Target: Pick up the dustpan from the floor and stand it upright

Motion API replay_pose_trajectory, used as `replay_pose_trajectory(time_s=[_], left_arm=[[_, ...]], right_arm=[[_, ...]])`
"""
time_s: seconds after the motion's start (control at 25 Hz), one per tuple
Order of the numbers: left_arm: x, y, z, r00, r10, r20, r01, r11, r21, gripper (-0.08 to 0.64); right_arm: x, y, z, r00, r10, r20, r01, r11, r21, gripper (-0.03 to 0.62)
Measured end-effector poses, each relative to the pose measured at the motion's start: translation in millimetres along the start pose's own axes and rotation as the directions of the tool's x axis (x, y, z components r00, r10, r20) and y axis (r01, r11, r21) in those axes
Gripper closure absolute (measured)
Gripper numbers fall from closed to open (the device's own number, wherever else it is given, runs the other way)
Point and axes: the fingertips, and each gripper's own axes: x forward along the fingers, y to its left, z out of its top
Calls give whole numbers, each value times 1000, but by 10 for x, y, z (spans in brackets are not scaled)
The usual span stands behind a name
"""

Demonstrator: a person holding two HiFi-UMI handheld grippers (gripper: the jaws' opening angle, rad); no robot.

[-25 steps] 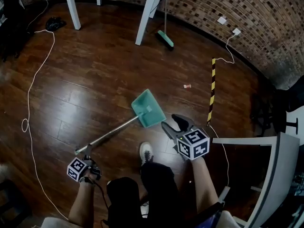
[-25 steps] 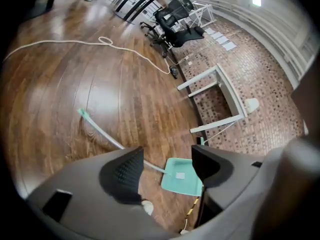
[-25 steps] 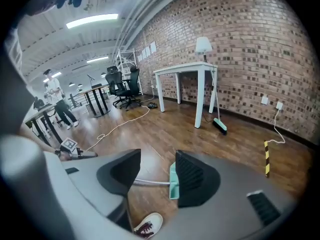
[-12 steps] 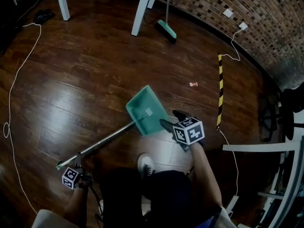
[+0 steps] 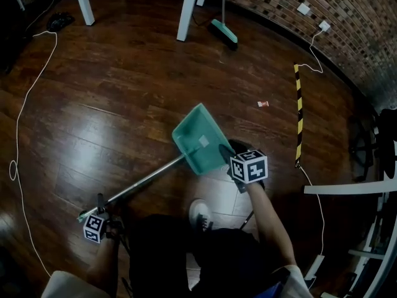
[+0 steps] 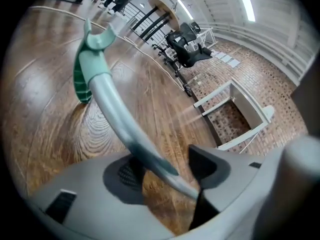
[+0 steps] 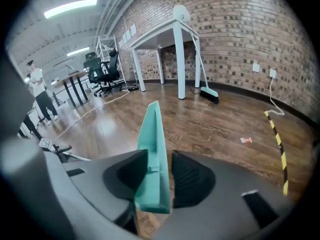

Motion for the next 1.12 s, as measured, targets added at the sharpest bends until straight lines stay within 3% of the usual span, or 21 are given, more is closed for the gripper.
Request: replay_pose_trajectory(time_s=[0.04, 0.08, 0.28, 0.6, 0.8, 1.12], left_arm=[[-12, 2, -9, 1000, 4, -2, -4, 1000, -5, 361], [-25, 6, -6, 1000, 4, -4, -4, 1000, -15, 407], [-57, -18, 131, 999, -33, -9, 33, 999, -16, 425], [59, -698, 766, 983, -177, 47, 170, 978, 117, 448], [136, -1450, 1247, 945, -317, 83, 291, 929, 229, 469], [36, -2610, 1467, 881, -471, 47, 399, 792, 461, 471]], right_arm=[[-20, -37, -18, 1000, -26, -6, 26, 999, -24, 542], [-35, -59, -26, 999, -41, -11, 40, 998, -38, 568], [-60, -17, -97, 1000, -6, -24, 5, 1000, -6, 566], [-119, -14, -230, 998, -35, 53, 30, 996, 85, 557], [-94, -20, -353, 993, -56, 107, 39, 986, 159, 545], [-84, -129, -602, 985, -113, 133, 82, 973, 216, 528]])
